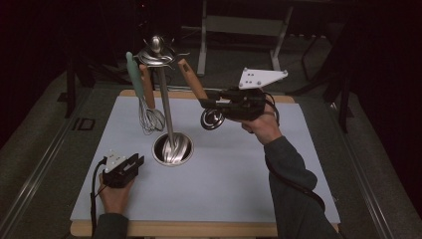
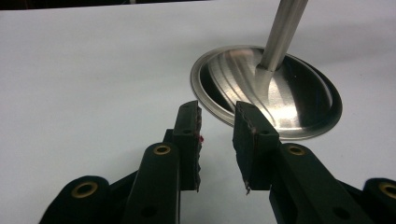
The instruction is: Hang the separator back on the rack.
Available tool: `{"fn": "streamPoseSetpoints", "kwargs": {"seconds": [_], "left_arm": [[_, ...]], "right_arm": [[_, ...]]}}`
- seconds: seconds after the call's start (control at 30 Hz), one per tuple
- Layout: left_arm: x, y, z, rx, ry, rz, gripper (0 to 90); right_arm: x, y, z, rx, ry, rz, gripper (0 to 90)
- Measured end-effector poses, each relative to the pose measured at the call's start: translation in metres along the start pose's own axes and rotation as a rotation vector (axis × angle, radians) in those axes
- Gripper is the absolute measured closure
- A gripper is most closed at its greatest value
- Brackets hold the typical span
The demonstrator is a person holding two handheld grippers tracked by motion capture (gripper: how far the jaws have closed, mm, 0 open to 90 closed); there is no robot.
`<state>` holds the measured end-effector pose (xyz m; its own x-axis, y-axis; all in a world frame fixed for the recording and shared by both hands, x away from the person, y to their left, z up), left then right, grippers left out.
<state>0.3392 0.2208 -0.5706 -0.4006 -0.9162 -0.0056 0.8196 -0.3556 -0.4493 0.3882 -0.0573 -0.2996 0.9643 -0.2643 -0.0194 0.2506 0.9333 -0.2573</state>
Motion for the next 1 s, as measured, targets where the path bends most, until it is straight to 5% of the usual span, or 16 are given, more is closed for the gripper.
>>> {"fn": "streamPoseSetpoints", "kwargs": {"seconds": [1.0], "left_arm": [[-0.0001,-0.0001,0.0000,0.001,-0.001,0.000,71.8]], "right_arm": [[-0.0055,0.0062,0.0028,0.011,-0.004,0.024,70.7]]}}
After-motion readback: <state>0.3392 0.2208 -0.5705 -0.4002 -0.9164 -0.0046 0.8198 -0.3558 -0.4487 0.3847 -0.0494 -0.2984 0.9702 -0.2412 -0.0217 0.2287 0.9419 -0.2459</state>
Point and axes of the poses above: each handheld gripper's, and its own axes: y roughly forward along the jaws, z roughly out of its top, x roughly to its right, the point moved 7 cm from there along y, roughly forward along the jaws, and after that the axes turned 5 degrees about y, right-handed, at the moved point
